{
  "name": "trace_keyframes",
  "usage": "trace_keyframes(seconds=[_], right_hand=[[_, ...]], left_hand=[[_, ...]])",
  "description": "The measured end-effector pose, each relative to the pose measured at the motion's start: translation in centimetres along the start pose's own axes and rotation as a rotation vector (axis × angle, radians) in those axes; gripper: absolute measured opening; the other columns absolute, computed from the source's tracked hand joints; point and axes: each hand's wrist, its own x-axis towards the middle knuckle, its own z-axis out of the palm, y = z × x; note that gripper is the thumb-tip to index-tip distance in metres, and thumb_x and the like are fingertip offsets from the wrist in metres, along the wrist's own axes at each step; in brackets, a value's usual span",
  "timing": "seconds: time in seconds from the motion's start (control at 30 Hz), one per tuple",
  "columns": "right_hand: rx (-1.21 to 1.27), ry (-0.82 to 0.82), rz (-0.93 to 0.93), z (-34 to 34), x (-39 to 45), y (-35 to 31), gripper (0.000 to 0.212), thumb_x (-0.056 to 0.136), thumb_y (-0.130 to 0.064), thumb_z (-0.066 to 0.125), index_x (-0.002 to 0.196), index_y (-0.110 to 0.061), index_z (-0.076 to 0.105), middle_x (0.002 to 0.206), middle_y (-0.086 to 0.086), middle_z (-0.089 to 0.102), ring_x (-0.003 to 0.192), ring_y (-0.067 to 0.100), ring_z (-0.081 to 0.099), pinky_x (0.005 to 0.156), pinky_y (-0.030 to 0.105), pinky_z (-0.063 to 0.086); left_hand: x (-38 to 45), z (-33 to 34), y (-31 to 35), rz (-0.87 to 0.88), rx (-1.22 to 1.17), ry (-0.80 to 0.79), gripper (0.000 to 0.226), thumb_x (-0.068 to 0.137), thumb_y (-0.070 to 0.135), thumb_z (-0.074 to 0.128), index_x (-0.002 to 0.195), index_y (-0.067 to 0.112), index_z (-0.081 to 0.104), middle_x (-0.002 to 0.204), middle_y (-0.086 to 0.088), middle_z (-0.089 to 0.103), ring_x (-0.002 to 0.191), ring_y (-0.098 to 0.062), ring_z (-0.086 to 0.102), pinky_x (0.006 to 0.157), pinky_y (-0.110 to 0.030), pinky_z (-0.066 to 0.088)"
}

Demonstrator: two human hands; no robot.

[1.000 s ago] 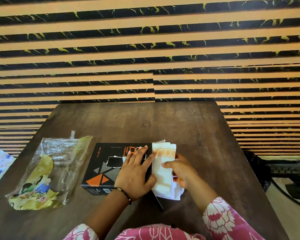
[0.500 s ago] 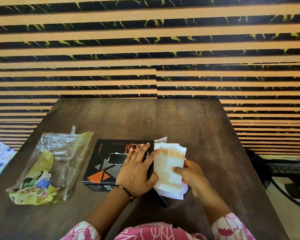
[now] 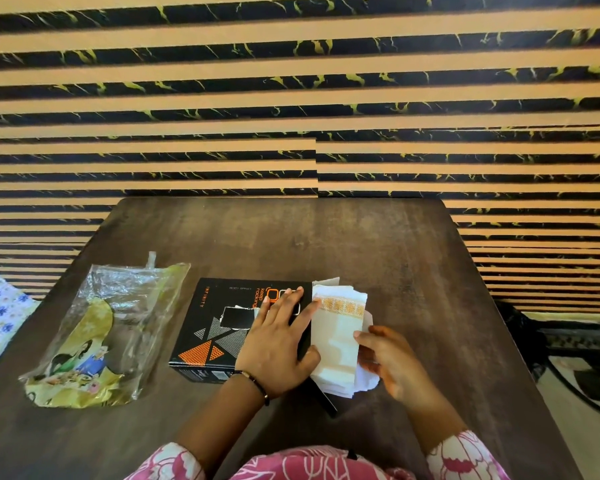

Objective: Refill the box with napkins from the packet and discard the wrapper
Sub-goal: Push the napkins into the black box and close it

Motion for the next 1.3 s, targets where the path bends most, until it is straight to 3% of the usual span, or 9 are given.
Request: trace_keyframes(seconds=[0.27, 0.37, 0.47, 0.67, 0.8, 0.97, 1.07, 1.17, 1.3], right_hand=[[0.034, -0.159, 0.015, 1.4, -0.8, -0.6, 0.016, 0.084, -0.007, 0.061, 0.099, -0.012, 0.062, 0.1, 0.009, 0.07, 0.093, 0.023, 0.066, 0.083, 0.039, 0.055], [-0.071, 0.015, -0.137, 1.7, -0.9, -0.2, 0.033, 0.083, -0.006, 0.062, 0.113, -0.015, 0.055, 0.11, 0.005, 0.065, 0.095, 0.019, 0.062, 0.083, 0.037, 0.053], [-0.371, 0.238, -0.255, 1.2, -0.4, -0.1, 0.052, 0.081, -0.013, 0.063, 0.129, -0.021, 0.043, 0.127, 0.001, 0.055, 0.107, 0.02, 0.056, 0.087, 0.036, 0.049], [-0.458, -0.005, -0.267, 3.0, -0.5, 0.0, 0.037, 0.086, -0.011, 0.058, 0.122, -0.02, 0.051, 0.117, 0.002, 0.062, 0.108, 0.02, 0.058, 0.095, 0.042, 0.05], [-0.439, -0.208, -0.281, 4.8, -0.4, -0.5, 0.043, 0.087, -0.005, 0.055, 0.127, -0.02, 0.047, 0.121, 0.001, 0.06, 0.111, 0.018, 0.057, 0.099, 0.043, 0.048], [-0.339, 0.151, -0.172, 3.2, -0.2, 0.2, 0.015, 0.086, -0.015, 0.061, 0.099, -0.022, 0.057, 0.101, -0.001, 0.059, 0.092, 0.016, 0.06, 0.083, 0.037, 0.057], [-0.213, -0.106, -0.126, 4.3, -1.3, -0.1, 0.024, 0.092, -0.008, 0.049, 0.11, -0.017, 0.062, 0.107, 0.003, 0.065, 0.093, 0.014, 0.063, 0.073, 0.025, 0.056], [-0.195, -0.352, -0.09, 5.9, -1.9, -0.5, 0.033, 0.096, -0.01, 0.039, 0.122, -0.021, 0.056, 0.118, -0.003, 0.062, 0.106, 0.014, 0.059, 0.084, 0.025, 0.055], [-0.07, -0.439, 0.023, 5.8, -1.7, -0.5, 0.03, 0.096, -0.012, 0.04, 0.114, -0.025, 0.06, 0.109, -0.004, 0.065, 0.104, 0.015, 0.06, 0.081, 0.026, 0.056]], left_hand=[[0.1, -0.1, 0.1, 0.005, -0.007, 0.007, 0.071, 0.078, 0.052, 0.03, 0.144, 0.035, 0.009, 0.157, -0.003, 0.008, 0.144, -0.019, 0.003, 0.114, -0.038, -0.009], [-0.1, -0.3, 0.2, 0.004, -0.008, 0.016, 0.072, 0.078, 0.051, 0.03, 0.144, 0.034, 0.01, 0.157, -0.003, 0.009, 0.144, -0.019, 0.004, 0.113, -0.036, -0.01], [-0.1, -0.3, 0.3, 0.001, -0.013, 0.032, 0.072, 0.078, 0.05, 0.031, 0.144, 0.032, 0.01, 0.156, -0.002, 0.01, 0.144, -0.018, 0.004, 0.112, -0.035, -0.011], [-0.1, -0.3, 0.2, 0.008, -0.011, 0.041, 0.077, 0.078, 0.053, 0.029, 0.146, 0.025, 0.005, 0.157, -0.001, 0.006, 0.144, -0.016, 0.003, 0.11, -0.031, -0.015], [-0.2, -0.1, 0.1, 0.015, -0.011, 0.052, 0.076, 0.079, 0.056, 0.027, 0.146, 0.024, 0.009, 0.157, -0.001, 0.008, 0.144, -0.017, 0.005, 0.11, -0.031, -0.013], [-0.3, -0.3, 0.2, 0.018, -0.007, 0.053, 0.077, 0.078, 0.055, 0.029, 0.146, 0.023, 0.011, 0.157, -0.002, 0.009, 0.144, -0.019, 0.006, 0.109, -0.033, -0.017], [-0.3, -0.2, 0.1, 0.027, 0.01, 0.048, 0.076, 0.08, 0.056, 0.025, 0.146, 0.024, 0.007, 0.157, -0.001, 0.004, 0.144, -0.016, 0.001, 0.109, -0.032, -0.019], [-0.3, -0.3, 0.2, 0.036, 0.005, 0.057, 0.076, 0.081, 0.056, 0.027, 0.146, 0.022, 0.01, 0.157, -0.002, 0.006, 0.144, -0.017, 0.002, 0.111, -0.035, -0.014], [-0.7, -0.3, 0.2, 0.047, 0.006, 0.058, 0.078, 0.079, 0.055, 0.031, 0.146, 0.019, 0.014, 0.157, -0.002, 0.009, 0.144, -0.016, 0.005, 0.113, -0.036, -0.012]])
